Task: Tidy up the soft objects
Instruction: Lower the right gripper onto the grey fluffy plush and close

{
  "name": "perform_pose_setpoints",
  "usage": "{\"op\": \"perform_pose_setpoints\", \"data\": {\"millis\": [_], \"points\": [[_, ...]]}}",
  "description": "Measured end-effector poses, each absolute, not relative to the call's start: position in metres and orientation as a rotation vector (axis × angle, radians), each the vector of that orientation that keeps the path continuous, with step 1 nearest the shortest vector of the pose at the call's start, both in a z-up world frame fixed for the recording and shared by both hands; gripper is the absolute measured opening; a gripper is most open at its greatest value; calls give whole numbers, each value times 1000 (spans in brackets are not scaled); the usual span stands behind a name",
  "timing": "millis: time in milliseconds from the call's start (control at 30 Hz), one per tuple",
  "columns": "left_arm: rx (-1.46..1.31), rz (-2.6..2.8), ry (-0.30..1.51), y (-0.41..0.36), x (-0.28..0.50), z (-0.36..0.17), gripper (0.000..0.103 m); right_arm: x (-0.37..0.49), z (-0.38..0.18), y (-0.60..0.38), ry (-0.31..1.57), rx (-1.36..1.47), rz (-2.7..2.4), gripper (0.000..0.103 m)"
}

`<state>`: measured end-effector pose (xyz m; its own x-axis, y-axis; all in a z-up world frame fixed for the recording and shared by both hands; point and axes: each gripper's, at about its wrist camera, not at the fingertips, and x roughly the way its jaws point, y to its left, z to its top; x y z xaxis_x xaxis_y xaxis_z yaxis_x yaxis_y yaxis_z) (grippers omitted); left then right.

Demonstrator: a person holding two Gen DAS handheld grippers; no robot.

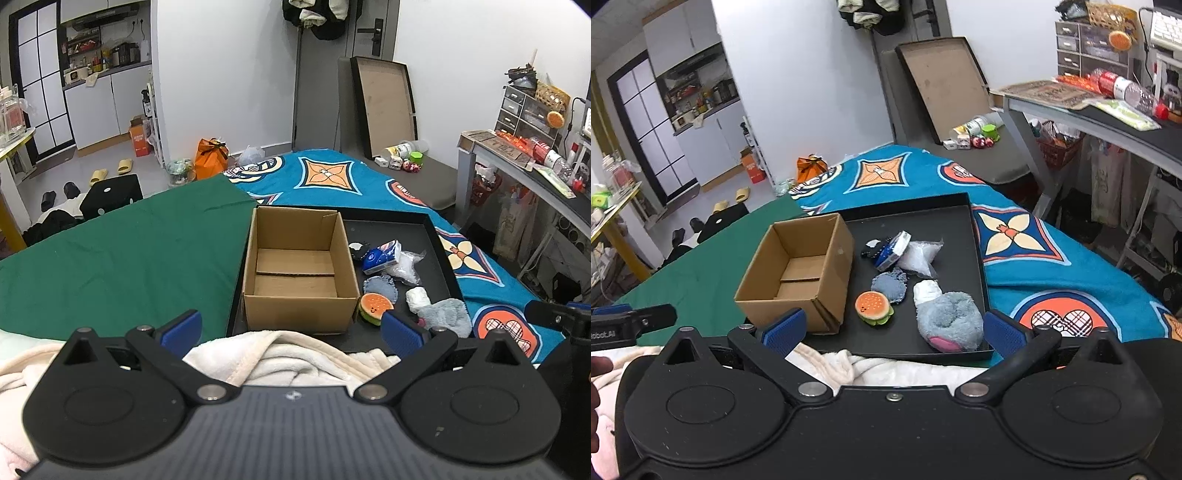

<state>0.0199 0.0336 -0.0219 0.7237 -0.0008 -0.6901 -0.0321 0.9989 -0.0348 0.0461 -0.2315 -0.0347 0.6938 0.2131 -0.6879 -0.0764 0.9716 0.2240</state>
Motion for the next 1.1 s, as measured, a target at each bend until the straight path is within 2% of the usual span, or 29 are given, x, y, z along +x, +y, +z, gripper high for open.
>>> {"op": "perform_pose_setpoints", "data": {"millis": [667,900,1100], "points": [[-81,80,825,55,72,-58,100,92,-96,-250,905,332,119,102],[-103,100,843,66,92,-71,99,114,-113,-249,945,351,106,98],[-113,104,867,75,110,-78,88,130,-131,-248,1003,386,67,95]]}}
